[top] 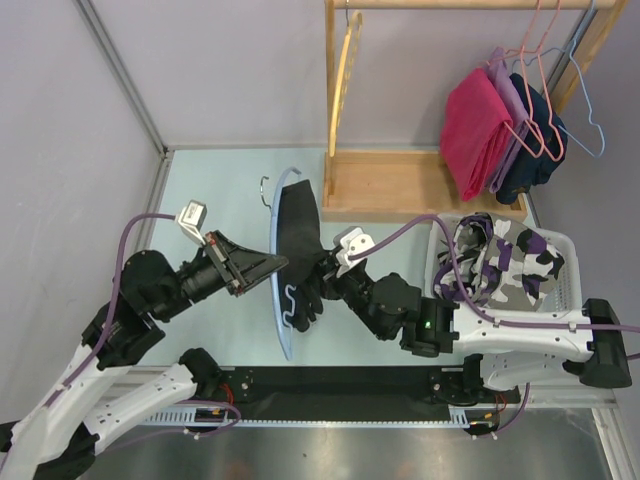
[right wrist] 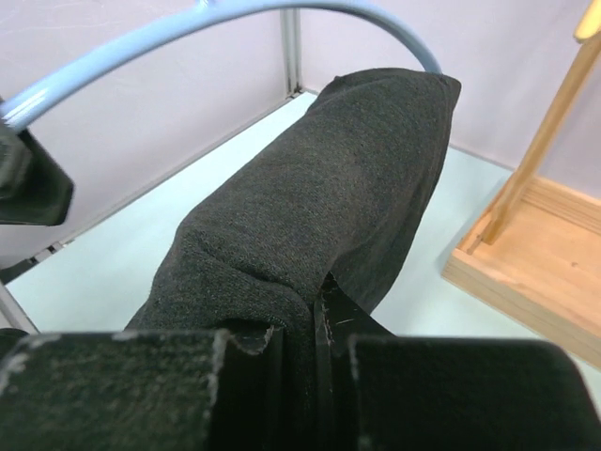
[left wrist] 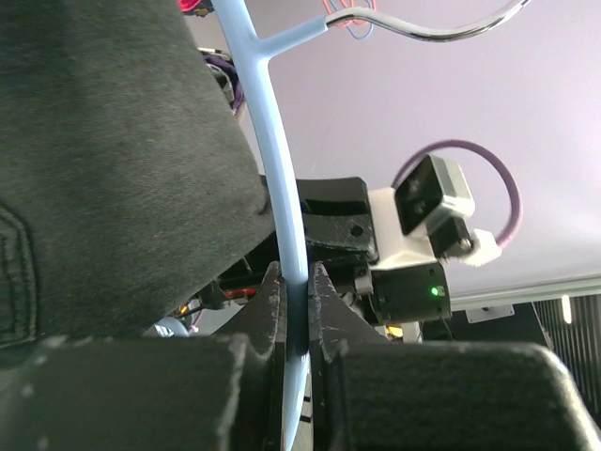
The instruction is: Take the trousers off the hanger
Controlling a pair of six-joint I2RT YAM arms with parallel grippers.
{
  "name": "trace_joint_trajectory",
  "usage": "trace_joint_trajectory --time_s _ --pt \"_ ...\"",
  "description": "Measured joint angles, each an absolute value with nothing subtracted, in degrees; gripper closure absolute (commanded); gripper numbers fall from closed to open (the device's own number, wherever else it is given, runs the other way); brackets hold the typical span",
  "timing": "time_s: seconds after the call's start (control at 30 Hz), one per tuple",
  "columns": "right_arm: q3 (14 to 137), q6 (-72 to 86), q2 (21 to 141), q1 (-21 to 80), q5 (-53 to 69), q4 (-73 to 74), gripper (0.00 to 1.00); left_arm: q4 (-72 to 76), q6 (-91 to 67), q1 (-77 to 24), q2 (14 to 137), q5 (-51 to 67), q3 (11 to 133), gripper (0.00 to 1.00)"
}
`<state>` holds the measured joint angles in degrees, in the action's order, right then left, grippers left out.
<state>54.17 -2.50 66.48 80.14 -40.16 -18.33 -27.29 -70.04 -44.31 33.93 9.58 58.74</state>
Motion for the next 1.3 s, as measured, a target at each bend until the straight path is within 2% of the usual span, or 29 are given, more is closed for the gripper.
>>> trace_joint_trajectory --time_s 0.83,1.3 --pt "60.05 -21.56 68.90 86.24 -46.02 -17.58 1.00 -24.53 -70.74 -44.51 30.41 5.56 52.97 1.00" --pt "62.96 -31.99 68.90 93.76 -49.36 -22.04 1.00 -26.72 -68.88 -44.64 26.39 1.34 49.41 1.00"
